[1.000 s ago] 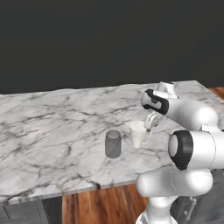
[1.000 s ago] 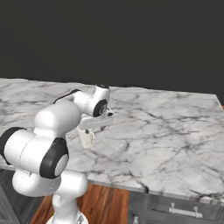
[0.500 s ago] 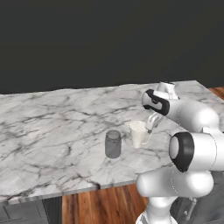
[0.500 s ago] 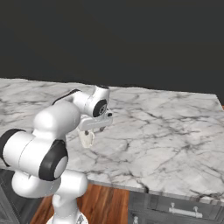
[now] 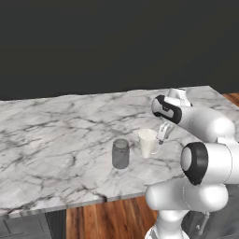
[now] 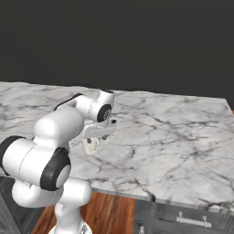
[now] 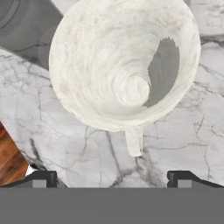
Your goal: Pick the jug and jar and place them in the sink. Then turn on the water.
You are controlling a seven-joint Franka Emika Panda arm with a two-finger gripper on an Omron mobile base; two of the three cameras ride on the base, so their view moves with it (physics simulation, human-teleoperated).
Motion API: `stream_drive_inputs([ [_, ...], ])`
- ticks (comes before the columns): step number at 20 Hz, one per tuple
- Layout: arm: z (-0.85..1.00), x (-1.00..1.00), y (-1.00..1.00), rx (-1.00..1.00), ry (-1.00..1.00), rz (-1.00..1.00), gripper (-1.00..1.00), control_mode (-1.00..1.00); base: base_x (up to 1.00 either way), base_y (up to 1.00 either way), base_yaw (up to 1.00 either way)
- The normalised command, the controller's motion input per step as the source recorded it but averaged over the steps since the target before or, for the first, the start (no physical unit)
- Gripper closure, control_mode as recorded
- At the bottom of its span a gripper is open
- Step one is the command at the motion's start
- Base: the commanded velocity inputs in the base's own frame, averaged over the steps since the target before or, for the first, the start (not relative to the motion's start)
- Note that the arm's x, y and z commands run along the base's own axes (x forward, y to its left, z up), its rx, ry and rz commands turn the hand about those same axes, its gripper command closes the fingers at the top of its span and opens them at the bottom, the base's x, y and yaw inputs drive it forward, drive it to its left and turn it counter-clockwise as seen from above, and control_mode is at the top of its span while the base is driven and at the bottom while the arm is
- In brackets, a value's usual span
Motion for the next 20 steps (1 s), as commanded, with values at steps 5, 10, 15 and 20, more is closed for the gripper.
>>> stream_drive_inputs([
  [5,0.0,0.0,0.0,0.0,0.02,0.02,-1.0,-1.0,0.0,0.0,0.0],
  [10,-0.1,0.05,0.0,0.0,0.0,0.02,-1.0,-1.0,0.0,0.0,0.0],
  [15,-0.11,0.16,0.0,0.0,0.0,0.04,-1.0,-1.0,0.0,0.0,0.0],
  [20,-0.1,0.14,0.0,0.0,0.01,0.05,-1.0,-1.0,0.0,0.0,0.0],
])
